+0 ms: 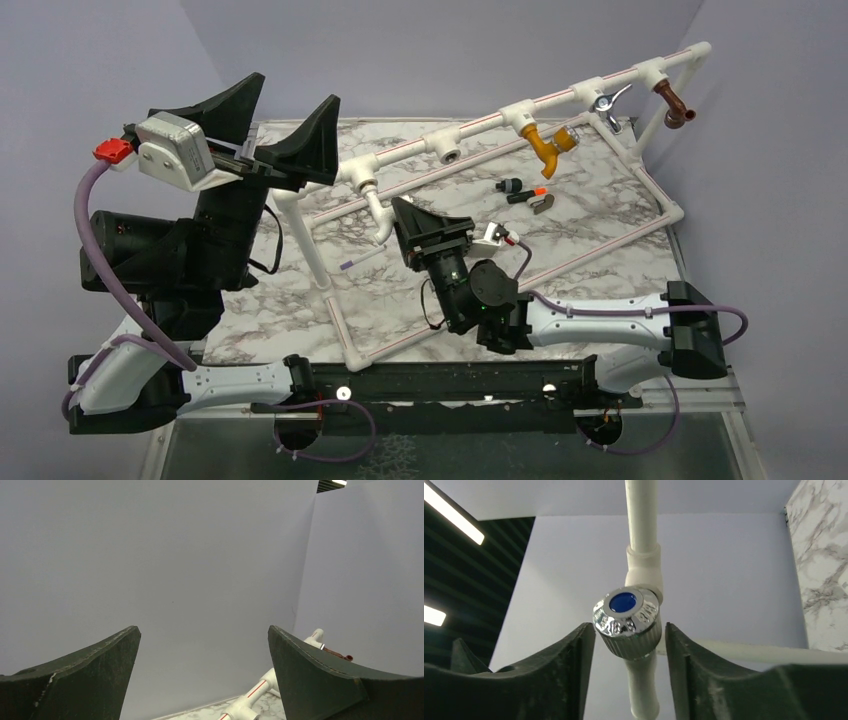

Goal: Install the water faucets

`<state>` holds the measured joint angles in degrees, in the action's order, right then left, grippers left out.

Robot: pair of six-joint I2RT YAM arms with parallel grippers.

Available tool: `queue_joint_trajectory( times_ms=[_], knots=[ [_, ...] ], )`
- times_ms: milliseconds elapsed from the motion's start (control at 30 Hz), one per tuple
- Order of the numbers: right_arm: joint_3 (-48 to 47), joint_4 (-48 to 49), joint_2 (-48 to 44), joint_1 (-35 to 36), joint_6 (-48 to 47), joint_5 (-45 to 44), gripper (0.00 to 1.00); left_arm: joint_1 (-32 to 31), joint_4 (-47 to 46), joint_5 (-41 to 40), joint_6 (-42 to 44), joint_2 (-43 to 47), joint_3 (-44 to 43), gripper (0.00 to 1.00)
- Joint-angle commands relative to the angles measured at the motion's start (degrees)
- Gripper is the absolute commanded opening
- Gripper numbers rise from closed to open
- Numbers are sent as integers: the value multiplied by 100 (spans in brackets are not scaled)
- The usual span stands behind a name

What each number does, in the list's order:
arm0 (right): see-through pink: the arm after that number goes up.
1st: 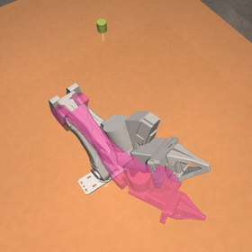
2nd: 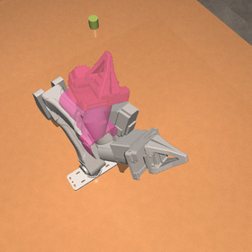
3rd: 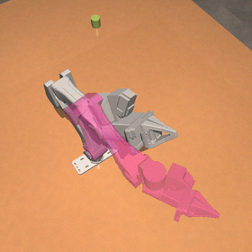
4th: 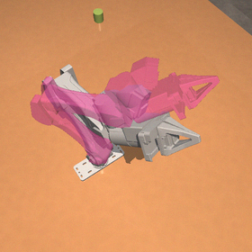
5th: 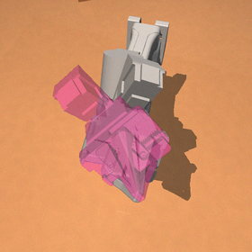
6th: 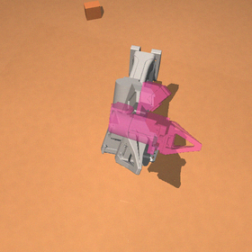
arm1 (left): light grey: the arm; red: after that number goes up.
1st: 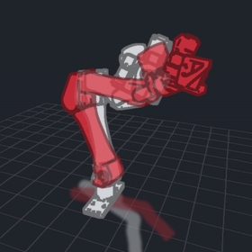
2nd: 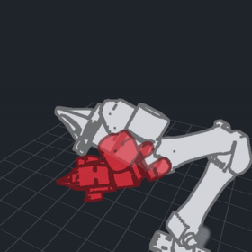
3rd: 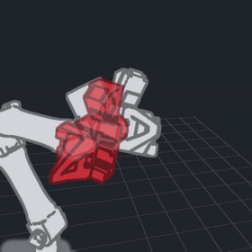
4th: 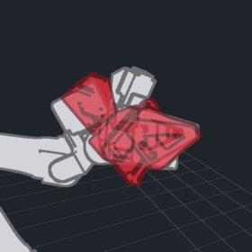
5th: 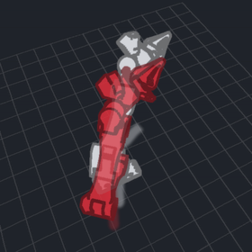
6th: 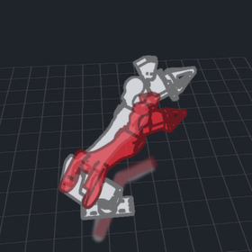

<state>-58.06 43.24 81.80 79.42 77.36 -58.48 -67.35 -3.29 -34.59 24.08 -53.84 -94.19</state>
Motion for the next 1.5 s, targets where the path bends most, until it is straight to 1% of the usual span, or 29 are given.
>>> queue_joint_trajectory(
  times_ms=[0,67,133,300,533,633,733,800,900,1000,1100,1133,1300,1400,1467],
  knots=[
    [10,37,-220,-53,-89,-354,62,-71,-13,-195,158,-38,-130,99],
    [21,50,-257,-49,-211,-279,68,-76,-14,-200,159,-36,-127,99],
    [26,168,-289,-49,-623,-118,72,-98,-6,-204,159,-26,-135,99],
    [51,-192,-462,-49,-1128,210,80,-128,-10,-218,166,-30,-137,99],
    [228,-873,-911,-49,-1843,479,83,-172,-17,-256,198,-36,-146,99],
    [215,-1558,-1093,-50,-1994,422,85,-182,-20,-283,211,-40,-146,99],
    [265,-1991,-1302,-51,-2396,408,86,-188,-18,-281,212,-44,-151,99],
    [393,-1815,-1442,-49,-3078,620,86,-199,-16,-296,233,-60,-152,99],
    [588,-1335,-1635,-50,-4411,1113,86,-208,-19,-308,238,-73,-151,99],
    [620,-1188,-1800,-49,-5639,1629,86,-223,-20,-316,254,-85,-148,99],
    [454,-1504,-1922,-51,-6656,1978,86,-234,-28,-330,273,-113,-160,99],
    [394,-1642,-1961,-50,-7122,2110,86,-234,-28,-329,273,-120,-160,99],
    [256,-1940,-2100,-50,-8976,2858,87,-296,-5,-446,417,-184,-187,99],
    [44,-2390,-2154,-52,-9897,3297,87,-412,-15,-589,575,-236,-225,99],
    [47,-2427,-2252,-49,-10510,3498,87,-472,-13,-644,659,-261,-238,99]
  ],
)
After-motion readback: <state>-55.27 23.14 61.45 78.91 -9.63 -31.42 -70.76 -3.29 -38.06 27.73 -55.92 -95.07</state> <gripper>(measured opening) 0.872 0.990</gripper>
